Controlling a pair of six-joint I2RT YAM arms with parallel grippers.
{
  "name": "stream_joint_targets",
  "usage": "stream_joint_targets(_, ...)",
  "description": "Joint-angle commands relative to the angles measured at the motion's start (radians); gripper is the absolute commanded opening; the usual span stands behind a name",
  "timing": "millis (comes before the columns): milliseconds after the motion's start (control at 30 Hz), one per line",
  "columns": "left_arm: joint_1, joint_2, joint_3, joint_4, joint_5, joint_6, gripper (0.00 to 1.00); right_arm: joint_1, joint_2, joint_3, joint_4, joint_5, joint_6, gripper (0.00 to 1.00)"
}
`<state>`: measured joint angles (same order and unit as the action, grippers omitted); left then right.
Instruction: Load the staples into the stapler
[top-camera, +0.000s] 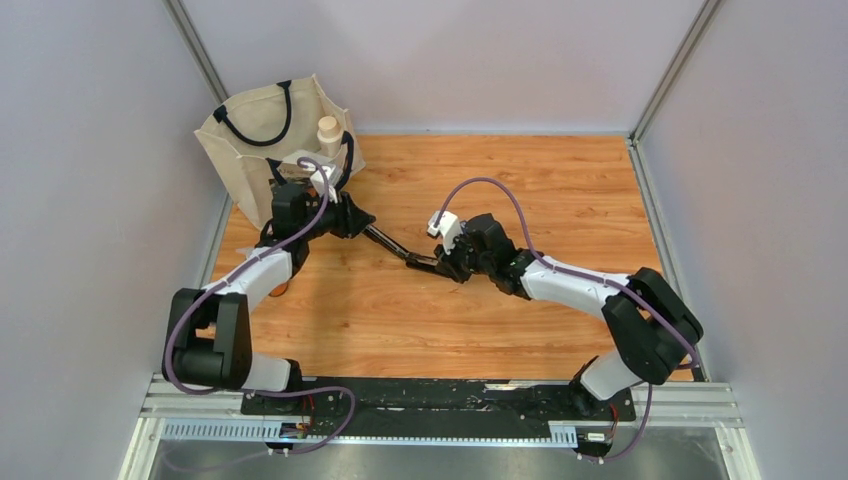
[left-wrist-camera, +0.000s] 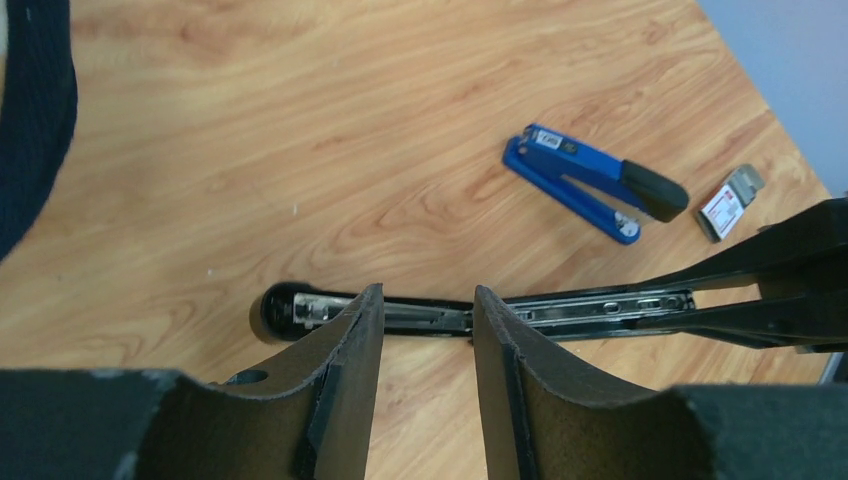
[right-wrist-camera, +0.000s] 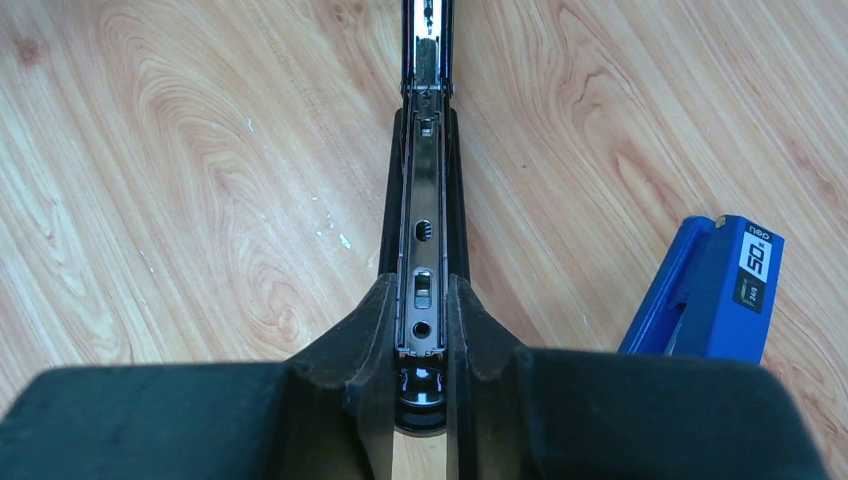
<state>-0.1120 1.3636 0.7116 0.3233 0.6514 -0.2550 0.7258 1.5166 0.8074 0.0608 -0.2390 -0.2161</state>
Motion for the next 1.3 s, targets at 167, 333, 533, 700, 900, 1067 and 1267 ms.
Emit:
stream_joint_targets(167, -0.026, 0.086, 0.081, -0.119, -0.067, 0.108, 0.46, 0.001, 0.062, 0.027, -0.038, 0.014, -0.009, 0.00)
stream_joint_targets(333, -0.032, 0.147, 0.138, -0.197, -0.093, 0.115, 0.45, 0.000, 0.080, 0.038, -0.055, -0.009, 0.000, 0.00)
stream_joint_targets(533, -0.049, 0.227, 0.245, -0.344, -0.136, 0.128, 0.43, 0.001, 0.082, 0.049, -0.087, -0.020, 0.026, 0.00)
stream_joint_targets(700, -0.066, 0.269, 0.299, -0.423, -0.168, 0.140, 0.42, 0.000, 0.109, 0.068, -0.122, -0.022, 0.040, 0.00)
stream_joint_targets(900, -0.097, 0.311, 0.359, -0.521, -0.216, 0.172, 0.42, 0.000, 0.151, 0.084, -0.148, -0.016, 0.047, 0.00)
stream_joint_targets(1067, -0.104, 0.353, 0.411, -0.576, -0.228, 0.178, 0.42, 0.000, 0.203, 0.119, -0.197, 0.004, 0.047, 0.00)
stream_joint_targets(1267, -0.109, 0.373, 0.437, -0.613, -0.236, 0.184, 0.42, 0.000, 0.252, 0.144, -0.240, 0.013, 0.040, 0.00)
